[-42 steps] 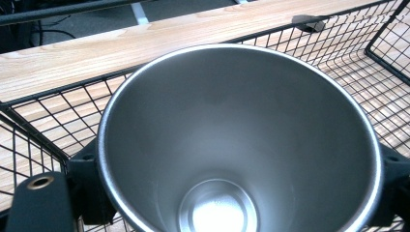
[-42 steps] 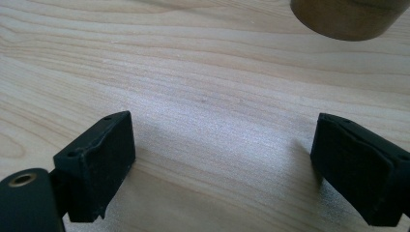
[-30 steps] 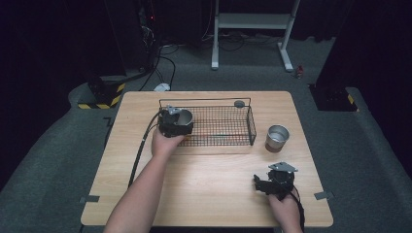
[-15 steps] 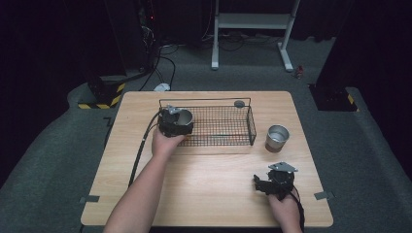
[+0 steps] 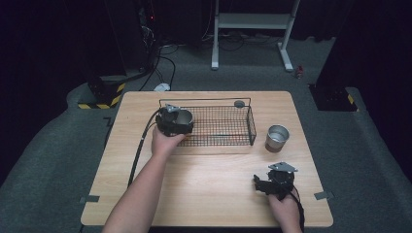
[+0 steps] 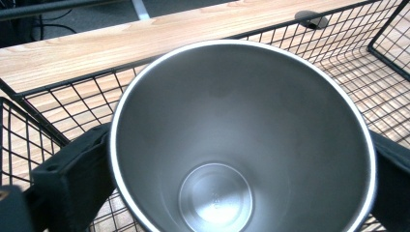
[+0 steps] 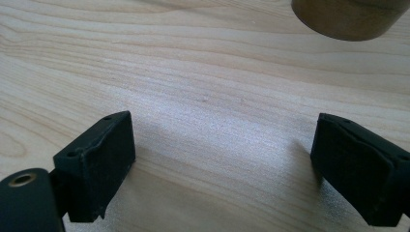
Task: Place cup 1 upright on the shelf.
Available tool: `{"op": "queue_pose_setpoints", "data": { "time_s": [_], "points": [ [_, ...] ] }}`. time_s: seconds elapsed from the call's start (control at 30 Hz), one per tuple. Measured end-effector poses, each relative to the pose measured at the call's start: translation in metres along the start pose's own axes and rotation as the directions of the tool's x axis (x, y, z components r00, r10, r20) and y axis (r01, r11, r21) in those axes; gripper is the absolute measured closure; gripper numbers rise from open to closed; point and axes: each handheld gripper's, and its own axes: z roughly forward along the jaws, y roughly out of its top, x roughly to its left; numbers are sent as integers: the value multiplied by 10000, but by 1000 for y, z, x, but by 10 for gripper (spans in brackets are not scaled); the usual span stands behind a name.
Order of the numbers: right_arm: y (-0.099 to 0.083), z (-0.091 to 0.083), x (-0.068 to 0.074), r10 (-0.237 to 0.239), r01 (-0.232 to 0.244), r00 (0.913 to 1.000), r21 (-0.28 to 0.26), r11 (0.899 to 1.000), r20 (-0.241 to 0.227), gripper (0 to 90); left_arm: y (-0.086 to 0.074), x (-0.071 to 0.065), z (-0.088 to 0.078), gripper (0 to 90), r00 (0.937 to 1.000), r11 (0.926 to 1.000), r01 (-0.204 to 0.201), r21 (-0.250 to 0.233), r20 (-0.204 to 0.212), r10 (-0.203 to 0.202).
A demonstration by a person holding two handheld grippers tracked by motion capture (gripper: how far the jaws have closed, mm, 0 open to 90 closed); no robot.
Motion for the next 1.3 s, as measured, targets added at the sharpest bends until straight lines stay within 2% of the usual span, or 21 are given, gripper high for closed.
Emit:
{"op": "queue_pose_setpoints", "data": {
  "time_s": [0.17,0.33,0.67,0.87,1.07,1.3],
  "points": [
    [0,0,0,-2,2,10000,-1,10000,1,85,3,2,-6,5,10000,9999,7,-120,46,-6],
    [0,0,0,0,0,10000,1,10000,1,85,4,3,-13,2,9997,9995,179,-278,186,-174],
    [0,0,0,1,-1,10000,2,10000,-2,85,6,5,-23,2,9993,9984,202,-522,319,-186],
    [0,0,0,-2,2,10000,-1,10000,1,85,8,7,-29,1,9990,9963,295,-806,372,-265],
    [0,0,0,-1,1,10000,0,10000,-1,85,9,8,-35,2,9990,9962,253,-831,393,-221],
    [0,0,0,-1,1,10000,1,10000,0,85,10,7,-42,3,9979,9943,390,-994,547,-337]
  ]
}}
